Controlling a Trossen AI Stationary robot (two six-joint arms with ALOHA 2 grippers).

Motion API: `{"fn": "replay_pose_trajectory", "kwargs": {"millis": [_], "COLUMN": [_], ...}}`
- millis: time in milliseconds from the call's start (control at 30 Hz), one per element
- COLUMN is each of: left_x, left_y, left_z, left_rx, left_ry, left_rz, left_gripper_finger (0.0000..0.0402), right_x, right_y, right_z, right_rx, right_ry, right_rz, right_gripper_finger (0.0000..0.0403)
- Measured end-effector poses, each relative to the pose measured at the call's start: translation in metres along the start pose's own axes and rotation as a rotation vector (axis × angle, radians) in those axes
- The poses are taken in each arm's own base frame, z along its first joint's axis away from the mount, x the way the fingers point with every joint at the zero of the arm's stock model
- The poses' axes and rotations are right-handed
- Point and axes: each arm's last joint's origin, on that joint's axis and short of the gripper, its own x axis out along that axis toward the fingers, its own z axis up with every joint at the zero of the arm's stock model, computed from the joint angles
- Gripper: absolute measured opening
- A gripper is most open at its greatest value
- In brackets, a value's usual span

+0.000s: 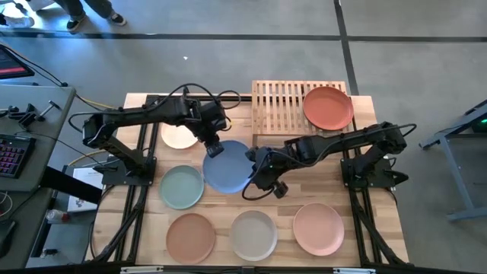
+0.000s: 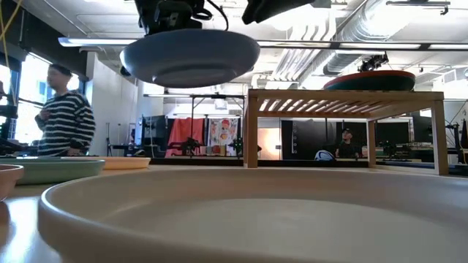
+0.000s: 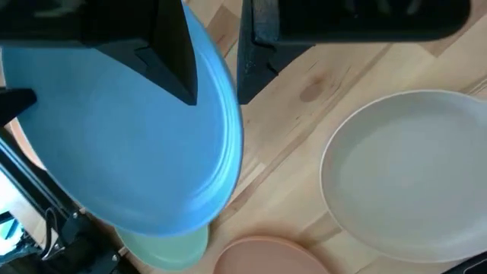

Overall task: Place and stack plates onto a shelf
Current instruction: Stack the blue plate on top of the orange plate on the shelf

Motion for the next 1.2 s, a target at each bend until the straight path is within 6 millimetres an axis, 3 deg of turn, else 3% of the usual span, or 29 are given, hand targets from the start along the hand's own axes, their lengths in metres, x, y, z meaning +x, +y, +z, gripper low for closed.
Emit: {"fn": "replay_pose_trajectory", "kwargs": {"millis": [600, 867, 1200], "left_x": [-0.020, -0.020, -0.020], "left_y": [-0.007, -0.008, -0.008], "left_z": [0.011, 0.011, 0.011], "left_rx": [0.022, 0.021, 0.021], "left_ry": [-0.072, -0.061, -0.062], "left_rz": [-0.021, -0.057, -0.061], "left_gripper_finger": [0.0001, 0.0001, 0.0001], "right_x": [0.000, 0.000, 0.000], "right_y": [0.002, 0.002, 0.007], "right_z": [-0.004, -0.005, -0.001], "right_rx": [0.002, -0.013, -0.068], "right_ry": [0.042, 0.075, 0.091], "right_rz": [0.013, -0.018, -0.040], "right_gripper_finger": [0.0071, 0.0009, 0.0001]}}
